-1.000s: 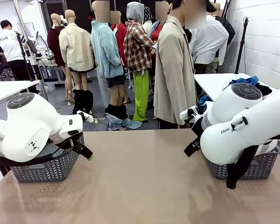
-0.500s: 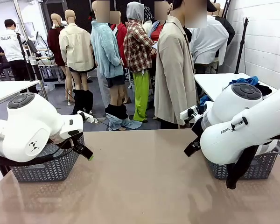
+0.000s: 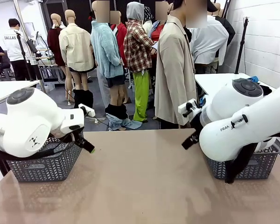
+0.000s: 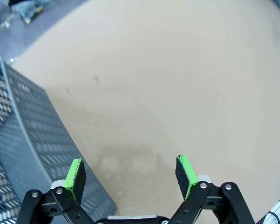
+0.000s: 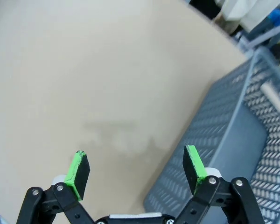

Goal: Sort the tops and bottoms.
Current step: Lift clothes from the center of the table with your left hand.

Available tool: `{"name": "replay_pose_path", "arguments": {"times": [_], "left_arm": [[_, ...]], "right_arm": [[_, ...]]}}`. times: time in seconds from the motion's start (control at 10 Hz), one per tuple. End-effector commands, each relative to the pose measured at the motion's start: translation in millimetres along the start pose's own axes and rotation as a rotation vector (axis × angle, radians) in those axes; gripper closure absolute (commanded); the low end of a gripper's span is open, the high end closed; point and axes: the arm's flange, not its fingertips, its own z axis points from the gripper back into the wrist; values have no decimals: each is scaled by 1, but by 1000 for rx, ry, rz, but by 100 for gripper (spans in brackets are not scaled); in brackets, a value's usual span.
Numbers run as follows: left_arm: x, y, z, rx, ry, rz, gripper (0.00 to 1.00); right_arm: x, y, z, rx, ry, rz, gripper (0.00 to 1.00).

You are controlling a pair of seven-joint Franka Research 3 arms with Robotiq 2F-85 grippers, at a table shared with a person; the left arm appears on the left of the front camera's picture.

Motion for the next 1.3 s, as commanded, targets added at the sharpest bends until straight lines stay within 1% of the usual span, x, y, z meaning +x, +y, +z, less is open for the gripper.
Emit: {"name": "replay_pose_path", "arguments": {"times": [0.0, 0.1, 0.2, 0.3, 0.4, 0.5, 0.6, 0.7, 0.8, 0.9, 1.0, 1.1, 1.2], "left_arm": [[29, 0, 31, 86, -95, -44, 0], [44, 9, 61, 114, -124, -70, 0], [50, 22, 92, 190, -134, -95, 0], [49, 38, 123, 243, -134, -108, 0], [39, 61, 149, 302, -112, -80, 0], [26, 85, 174, 343, -90, -45, 0], [4, 113, 195, 324, -91, -28, 0], [-21, 136, 204, 341, -64, 57, 0], [-51, 157, 213, 374, -28, 51, 0], [-81, 181, 225, 416, -7, 158, 0], [-114, 195, 240, 376, -44, 204, 0], [-135, 202, 245, 376, -36, 262, 0], [-150, 204, 245, 359, -4, 275, 0]], "right_arm": [[32, -3, 26, -63, -152, 11, 0], [47, -12, 47, -112, -208, 4, 0], [54, -31, 67, -208, -250, -6, 0], [55, -63, 89, -311, -282, -63, 0], [49, -96, 107, -428, -284, -117, 0], [37, -128, 122, -513, -277, -167, 0], [17, -159, 132, -569, -258, -234, 0], [-6, -185, 140, -614, -244, -301, 0], [-33, -206, 149, -659, -235, -363, 0], [-59, -221, 158, -699, -229, -431, 0], [-89, -232, 167, -729, -218, -501, 0], [-109, -238, 165, -740, -198, -540, 0], [-122, -240, 162, -761, -153, -550, 0]]}}
